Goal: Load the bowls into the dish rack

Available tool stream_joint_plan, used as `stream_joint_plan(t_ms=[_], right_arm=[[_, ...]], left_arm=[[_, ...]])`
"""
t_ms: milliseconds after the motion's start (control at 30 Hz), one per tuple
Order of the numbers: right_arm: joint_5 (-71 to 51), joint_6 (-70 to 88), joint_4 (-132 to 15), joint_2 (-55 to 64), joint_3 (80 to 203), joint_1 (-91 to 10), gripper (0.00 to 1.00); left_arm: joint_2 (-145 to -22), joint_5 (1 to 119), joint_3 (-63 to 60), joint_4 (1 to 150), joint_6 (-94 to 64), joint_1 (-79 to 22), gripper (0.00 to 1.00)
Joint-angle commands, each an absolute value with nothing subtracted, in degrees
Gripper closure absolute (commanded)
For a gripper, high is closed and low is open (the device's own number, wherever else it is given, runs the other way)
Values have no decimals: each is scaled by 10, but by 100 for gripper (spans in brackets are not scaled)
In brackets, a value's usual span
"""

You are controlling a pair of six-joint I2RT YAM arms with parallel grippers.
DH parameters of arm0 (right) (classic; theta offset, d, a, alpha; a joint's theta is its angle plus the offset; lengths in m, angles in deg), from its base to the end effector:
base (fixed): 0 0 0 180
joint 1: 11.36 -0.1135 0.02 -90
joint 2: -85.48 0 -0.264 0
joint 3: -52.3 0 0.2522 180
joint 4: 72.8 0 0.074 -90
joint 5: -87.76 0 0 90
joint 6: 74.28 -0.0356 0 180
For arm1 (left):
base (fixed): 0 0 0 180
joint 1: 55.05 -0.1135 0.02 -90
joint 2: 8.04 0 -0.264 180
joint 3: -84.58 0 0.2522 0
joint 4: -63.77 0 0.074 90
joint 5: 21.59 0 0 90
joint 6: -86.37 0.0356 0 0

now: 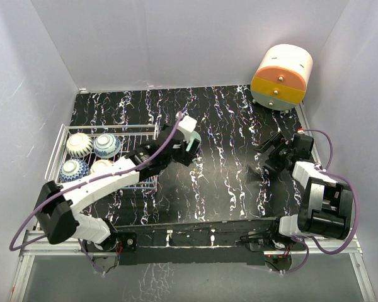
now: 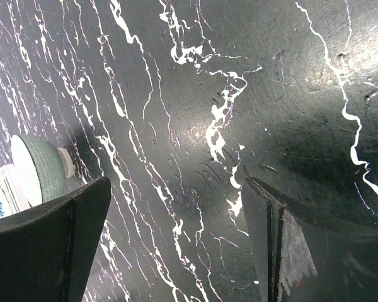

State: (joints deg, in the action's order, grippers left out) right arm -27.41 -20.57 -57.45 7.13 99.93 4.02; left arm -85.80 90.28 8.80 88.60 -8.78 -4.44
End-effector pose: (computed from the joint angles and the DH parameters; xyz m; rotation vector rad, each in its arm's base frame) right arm 0.2520 -0.0536 0.1667 0.8430 2.2320 0.6956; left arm 0.2080 -0.2324 0.3145 0.5525 1.9329 -0.2333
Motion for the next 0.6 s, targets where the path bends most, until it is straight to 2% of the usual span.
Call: stream_joint_plan(t_ms=[0,267,567], right_arm=[[-267,-203,-585,83,1021,38,13],[-268,-204,-586,75,1025,38,13],[-267,-201,-590,68,1021,39,13]], left_arm=[[-902,791,70,783,9,-43,22],[-1041,763,35,738,59,-53,22],[-1122,772,15,696,52,-73,23]])
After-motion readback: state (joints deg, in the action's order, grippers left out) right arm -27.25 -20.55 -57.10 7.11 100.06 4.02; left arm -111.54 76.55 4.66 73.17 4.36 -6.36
